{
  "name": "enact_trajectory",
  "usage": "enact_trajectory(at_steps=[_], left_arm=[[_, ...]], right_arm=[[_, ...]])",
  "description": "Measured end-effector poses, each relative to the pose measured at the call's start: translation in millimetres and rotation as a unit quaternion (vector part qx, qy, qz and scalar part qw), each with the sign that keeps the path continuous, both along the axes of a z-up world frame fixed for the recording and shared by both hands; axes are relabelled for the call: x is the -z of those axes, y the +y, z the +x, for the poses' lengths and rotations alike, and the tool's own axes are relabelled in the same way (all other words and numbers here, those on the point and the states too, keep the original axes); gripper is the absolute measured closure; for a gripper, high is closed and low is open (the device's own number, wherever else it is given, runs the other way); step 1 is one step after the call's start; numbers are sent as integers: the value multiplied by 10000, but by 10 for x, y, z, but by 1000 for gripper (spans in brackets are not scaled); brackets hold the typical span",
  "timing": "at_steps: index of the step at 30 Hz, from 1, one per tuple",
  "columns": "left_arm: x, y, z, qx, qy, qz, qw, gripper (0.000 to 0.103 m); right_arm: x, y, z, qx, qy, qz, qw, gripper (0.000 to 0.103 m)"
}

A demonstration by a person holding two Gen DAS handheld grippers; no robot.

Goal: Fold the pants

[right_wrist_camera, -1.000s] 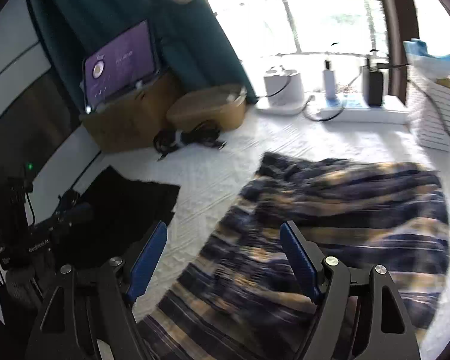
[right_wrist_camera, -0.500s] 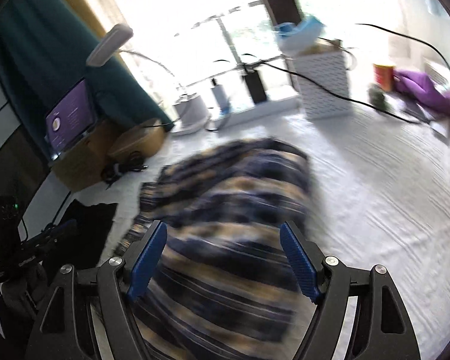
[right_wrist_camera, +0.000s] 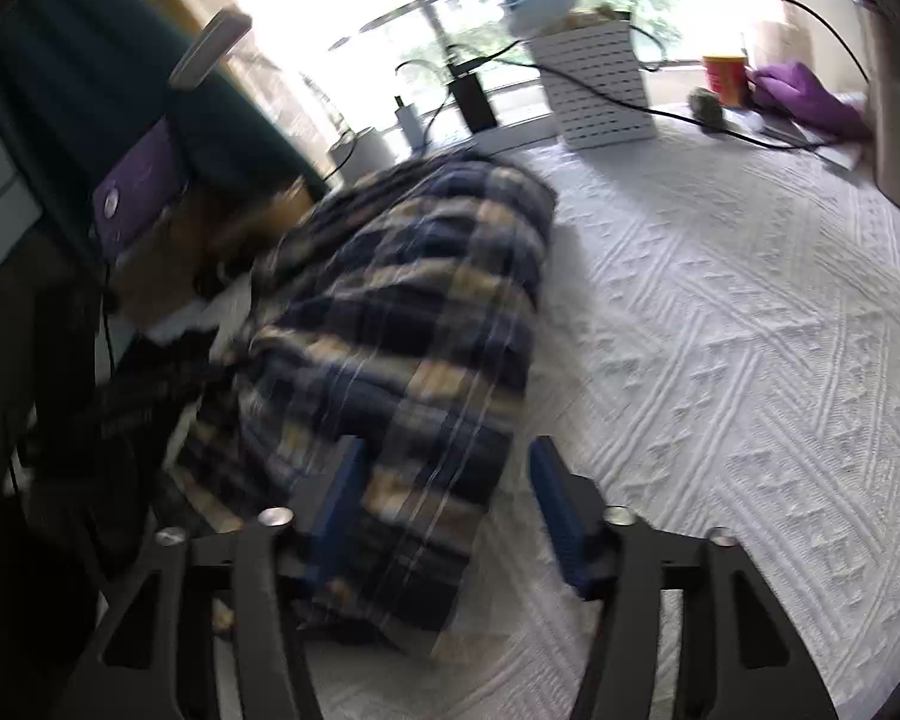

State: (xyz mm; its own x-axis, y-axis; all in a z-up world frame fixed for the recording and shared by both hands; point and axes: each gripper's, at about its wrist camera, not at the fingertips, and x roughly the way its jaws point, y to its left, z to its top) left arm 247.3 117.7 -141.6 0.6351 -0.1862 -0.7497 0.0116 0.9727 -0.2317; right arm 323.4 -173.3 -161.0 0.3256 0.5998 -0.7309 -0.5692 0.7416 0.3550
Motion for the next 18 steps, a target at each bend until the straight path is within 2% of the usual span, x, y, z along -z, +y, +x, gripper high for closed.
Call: enact_trajectory(at_steps=[4, 8, 10, 14, 16, 18], left_arm=[[-97, 185, -57, -298, -143, 19, 9995, 91], [-63, 298, -105, -454, -83, 57, 9989, 91], [-25, 331, -91, -461, 21, -47, 9989, 89], [-129, 399, -68, -429, -89, -107, 9990, 85], [-229, 420, -34, -460, -171, 128, 9987, 84], [-350, 475, -4, -511, -315, 325, 9977, 76]], right_arm=[[72, 182, -172, -269, -358, -555, 9975, 53], [83, 284, -341, -545, -645, -955, 9918, 53], [85, 256, -361, -570, -644, -960, 9917, 53], [36, 114, -312, -488, -398, -684, 9957, 53], [-39, 41, -274, -402, -426, -556, 9967, 53], [-170, -41, -211, -258, -634, -486, 9965, 53]])
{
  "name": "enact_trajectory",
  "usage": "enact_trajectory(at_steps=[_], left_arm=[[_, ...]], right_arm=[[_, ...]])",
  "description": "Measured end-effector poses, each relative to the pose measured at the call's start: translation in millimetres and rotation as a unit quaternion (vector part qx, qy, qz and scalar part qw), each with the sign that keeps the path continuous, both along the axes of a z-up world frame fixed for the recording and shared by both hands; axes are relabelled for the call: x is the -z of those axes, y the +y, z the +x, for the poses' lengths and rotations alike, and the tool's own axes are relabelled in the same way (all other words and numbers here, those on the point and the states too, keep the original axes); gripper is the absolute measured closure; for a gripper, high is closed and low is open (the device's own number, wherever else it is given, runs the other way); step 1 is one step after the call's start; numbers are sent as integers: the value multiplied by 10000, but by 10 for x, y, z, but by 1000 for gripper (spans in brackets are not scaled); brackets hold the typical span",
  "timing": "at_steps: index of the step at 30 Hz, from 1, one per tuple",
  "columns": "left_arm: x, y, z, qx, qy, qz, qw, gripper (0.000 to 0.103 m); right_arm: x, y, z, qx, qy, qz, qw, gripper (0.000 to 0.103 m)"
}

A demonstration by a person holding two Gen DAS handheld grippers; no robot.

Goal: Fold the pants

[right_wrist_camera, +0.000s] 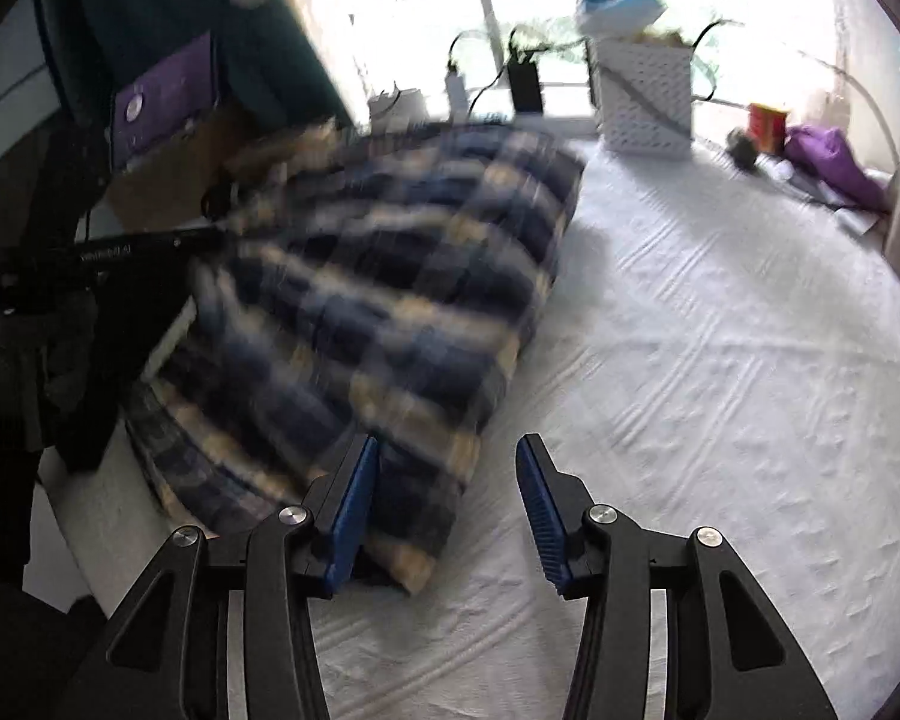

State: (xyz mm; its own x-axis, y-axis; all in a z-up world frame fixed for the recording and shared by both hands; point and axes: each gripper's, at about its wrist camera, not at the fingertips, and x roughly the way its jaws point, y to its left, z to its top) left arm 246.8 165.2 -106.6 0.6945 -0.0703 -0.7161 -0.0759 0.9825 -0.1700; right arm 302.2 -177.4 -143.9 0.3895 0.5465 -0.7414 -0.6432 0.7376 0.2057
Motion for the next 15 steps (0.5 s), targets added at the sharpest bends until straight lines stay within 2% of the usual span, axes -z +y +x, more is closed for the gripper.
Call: enact_trajectory(at_steps=[2, 3, 8, 15], left_arm=[[-121, 96, 15, -56, -235, -126, 9996, 43], [-165, 134, 28, -94, -351, -176, 9992, 41], [-201, 81, 265, 186, -463, 20, 9988, 40], [23, -122, 597, 890, -295, 326, 9951, 40]], right_arm=[[-115, -36, 71, 88, -164, 80, 9998, 53], [-173, -41, 131, 127, -269, 123, 9995, 53], [-278, 84, 464, 188, -549, 61, 9983, 53], [-287, 356, 974, 83, -617, 77, 9980, 53]])
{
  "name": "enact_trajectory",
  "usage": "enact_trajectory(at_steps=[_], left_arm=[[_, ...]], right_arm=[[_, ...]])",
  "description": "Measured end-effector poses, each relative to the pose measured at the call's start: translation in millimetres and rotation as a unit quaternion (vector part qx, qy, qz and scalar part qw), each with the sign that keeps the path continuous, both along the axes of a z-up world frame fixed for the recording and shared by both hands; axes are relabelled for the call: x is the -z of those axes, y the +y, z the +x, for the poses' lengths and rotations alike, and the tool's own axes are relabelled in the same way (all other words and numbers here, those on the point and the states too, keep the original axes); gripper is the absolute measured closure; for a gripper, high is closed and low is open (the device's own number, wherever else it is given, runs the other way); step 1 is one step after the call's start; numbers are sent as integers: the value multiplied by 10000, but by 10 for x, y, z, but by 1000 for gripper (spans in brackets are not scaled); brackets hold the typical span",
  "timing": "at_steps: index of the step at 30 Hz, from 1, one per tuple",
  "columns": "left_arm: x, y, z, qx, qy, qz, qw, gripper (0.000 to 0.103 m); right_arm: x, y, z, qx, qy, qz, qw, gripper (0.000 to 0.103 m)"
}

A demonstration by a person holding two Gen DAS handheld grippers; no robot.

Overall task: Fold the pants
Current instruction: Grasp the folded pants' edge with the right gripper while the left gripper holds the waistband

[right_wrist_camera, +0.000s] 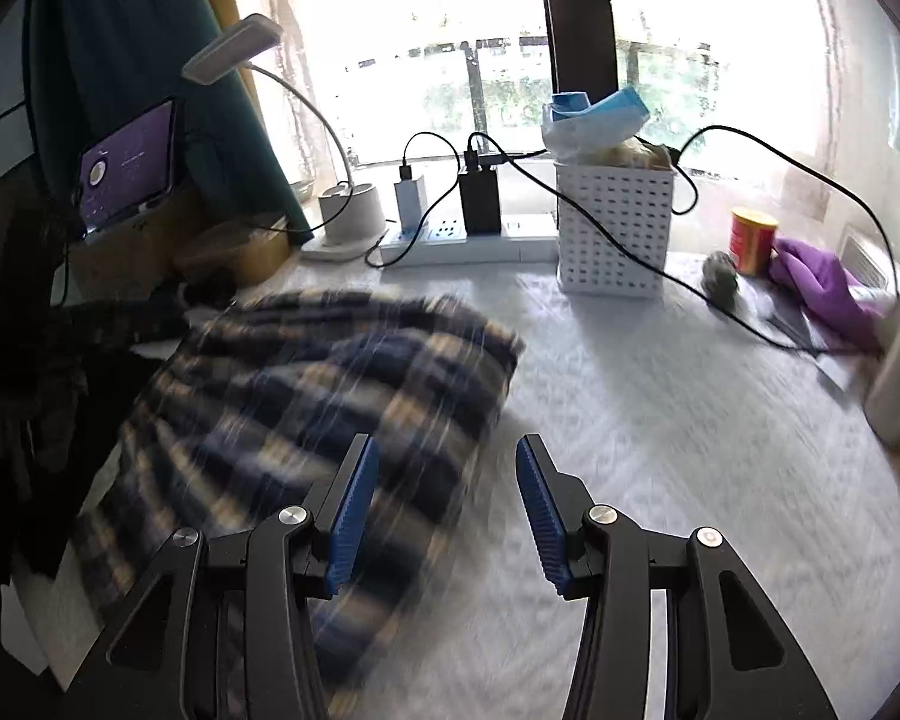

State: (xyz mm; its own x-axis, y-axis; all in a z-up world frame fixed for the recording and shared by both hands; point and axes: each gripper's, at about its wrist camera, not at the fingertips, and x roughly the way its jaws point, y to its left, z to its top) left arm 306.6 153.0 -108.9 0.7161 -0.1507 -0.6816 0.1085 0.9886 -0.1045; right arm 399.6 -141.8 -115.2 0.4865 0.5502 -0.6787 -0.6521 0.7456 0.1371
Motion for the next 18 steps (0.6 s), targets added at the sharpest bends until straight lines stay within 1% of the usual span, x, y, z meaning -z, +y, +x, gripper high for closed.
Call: enact_trajectory(at_steps=[2, 4, 5, 6, 7, 8, 9, 10, 11, 13, 14, 18], left_arm=[[76, -20, 74, 80, 106, 87, 9999, 40], [108, -23, 114, 76, 59, 198, 9998, 41], [118, -21, 133, 82, 33, 264, 9996, 43], [130, -15, 159, 117, 40, 309, 9994, 51], [142, -5, 192, 158, 99, 292, 9994, 69], [158, 5, 220, 168, 162, 260, 9994, 71], [165, 8, 234, 173, 163, 258, 9994, 72], [171, 3, 248, 193, 159, 275, 9993, 75], [173, -1, 258, 178, 159, 302, 9993, 76], [161, 27, 283, 87, 137, 284, 9995, 77], [151, 54, 302, 33, 140, 252, 9996, 77], [159, 177, 421, -151, 256, 146, 9995, 77]], right_arm=[[16, 85, 150, -62, 19, -14, 10000, 53], [41, 174, 266, -194, 32, -23, 9998, 53], [65, 224, 308, -285, 41, -39, 9996, 53], [82, 257, 334, -336, 43, -65, 9994, 53], [129, 322, 401, -433, 76, -130, 9990, 53], [164, 367, 444, -478, 114, -157, 9987, 54], [199, 404, 486, -521, 155, -181, 9984, 57], [239, 448, 527, -572, 216, -209, 9979, 67], [283, 493, 572, -604, 263, -259, 9975, 77], [349, 555, 639, -652, 314, -360, 9967, 86], [372, 591, 670, -676, 314, -399, 9964, 88], [410, 702, 780, -722, 283, -461, 9959, 89]])
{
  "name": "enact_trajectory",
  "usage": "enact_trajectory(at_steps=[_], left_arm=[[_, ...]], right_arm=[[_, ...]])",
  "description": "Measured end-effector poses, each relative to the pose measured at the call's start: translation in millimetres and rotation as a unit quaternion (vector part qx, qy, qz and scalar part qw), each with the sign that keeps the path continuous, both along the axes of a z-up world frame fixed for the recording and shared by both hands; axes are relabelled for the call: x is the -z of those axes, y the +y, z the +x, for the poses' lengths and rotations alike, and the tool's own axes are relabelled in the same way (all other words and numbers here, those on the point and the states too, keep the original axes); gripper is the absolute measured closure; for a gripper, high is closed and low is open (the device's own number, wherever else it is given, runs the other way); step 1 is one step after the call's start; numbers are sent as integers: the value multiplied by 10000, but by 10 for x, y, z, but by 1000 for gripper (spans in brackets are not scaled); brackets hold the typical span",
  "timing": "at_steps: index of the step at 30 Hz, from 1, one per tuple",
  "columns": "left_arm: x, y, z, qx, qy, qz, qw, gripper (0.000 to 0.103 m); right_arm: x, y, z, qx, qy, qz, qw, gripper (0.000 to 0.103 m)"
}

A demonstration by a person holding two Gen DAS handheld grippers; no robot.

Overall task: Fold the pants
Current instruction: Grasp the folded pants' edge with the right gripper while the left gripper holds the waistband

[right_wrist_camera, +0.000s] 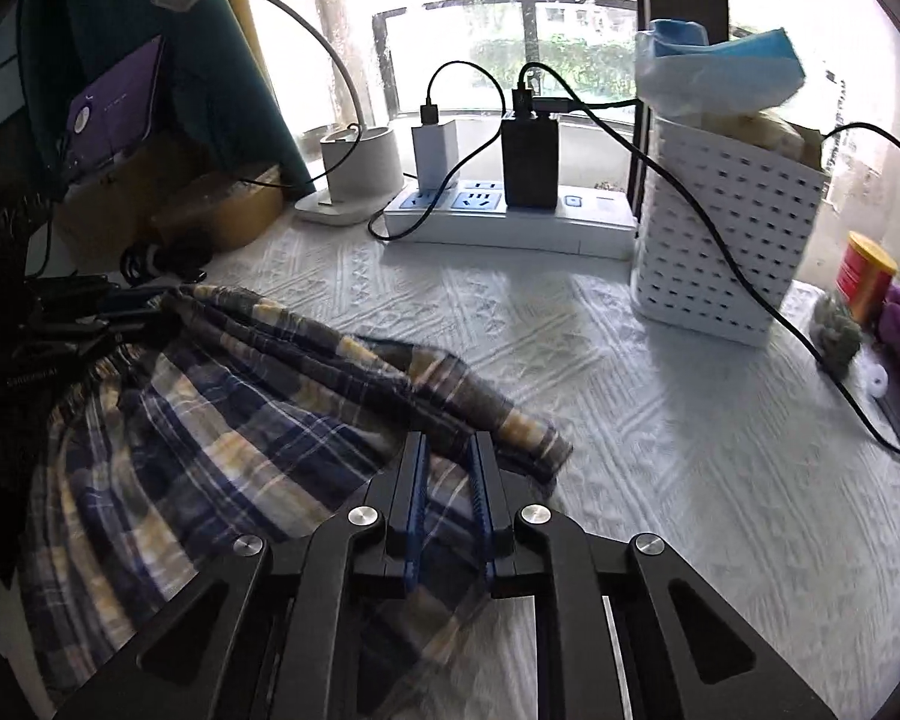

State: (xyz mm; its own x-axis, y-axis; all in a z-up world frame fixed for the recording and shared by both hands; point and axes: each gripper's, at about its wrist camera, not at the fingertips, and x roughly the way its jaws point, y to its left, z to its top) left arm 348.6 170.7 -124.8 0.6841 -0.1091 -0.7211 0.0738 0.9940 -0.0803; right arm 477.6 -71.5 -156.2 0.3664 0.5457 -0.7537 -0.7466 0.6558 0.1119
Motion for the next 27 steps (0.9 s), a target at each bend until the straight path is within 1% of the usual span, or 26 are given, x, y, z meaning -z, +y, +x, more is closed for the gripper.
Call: enact_trajectory(at_steps=[1, 4, 5, 7, 8, 9, 10, 11, 13, 14, 16, 19, 22, 23, 25, 27], left_arm=[[22, 14, 32, -28, 62, -15, 10000, 77], [131, 74, 116, -194, 294, -215, 9991, 76], [165, 96, 134, -244, 371, -299, 9986, 73], [219, 119, 156, -261, 497, -436, 9975, 71], [248, 141, 174, -268, 596, -520, 9965, 68], [255, 174, 177, -325, 627, -608, 9956, 65], [247, 201, 174, -406, 634, -615, 9953, 56], [226, 233, 168, -463, 622, -628, 9950, 52], [162, 304, 137, -493, 542, -770, 9943, 51], [101, 340, 102, -524, 451, -822, 9942, 49], [16, 355, 46, -599, 320, -765, 9948, 47], [-83, 352, -37, -693, 173, -827, 9940, 47], [-150, 347, -138, -733, 44, -965, 9926, 47], [-147, 336, -168, -706, 79, -1036, 9921, 47], [-90, 253, -217, -523, 281, -1114, 9920, 47], [-13, 146, -265, -364, 414, -1087, 9925, 47]], right_arm=[[18, 36, 22, -3, -15, -39, 10000, 89], [105, 132, 106, 45, -56, -168, 9998, 89], [127, 153, 123, 56, -46, -190, 9998, 89], [140, 179, 161, 103, -30, -232, 9997, 89], [148, 190, 181, 120, -27, -262, 9996, 89], [153, 192, 193, 139, 4, -278, 9995, 89], [134, 183, 199, 206, -10, -283, 9994, 89], [109, 176, 189, 261, -38, -281, 9993, 88], [4, 135, 144, 343, -86, -150, 9993, 88], [-93, 104, 92, 323, -86, 19, 9994, 88], [-209, 99, -8, 205, -94, 145, 9996, 88], [-351, 169, -241, -172, -143, 217, 9995, 88], [-361, 286, -477, -478, -158, 101, 9987, 88], [-337, 327, -550, -574, -153, 38, 9982, 88], [-273, 397, -689, -744, -130, -105, 9971, 88], [-197, 451, -750, -790, -145, -220, 9965, 88]])
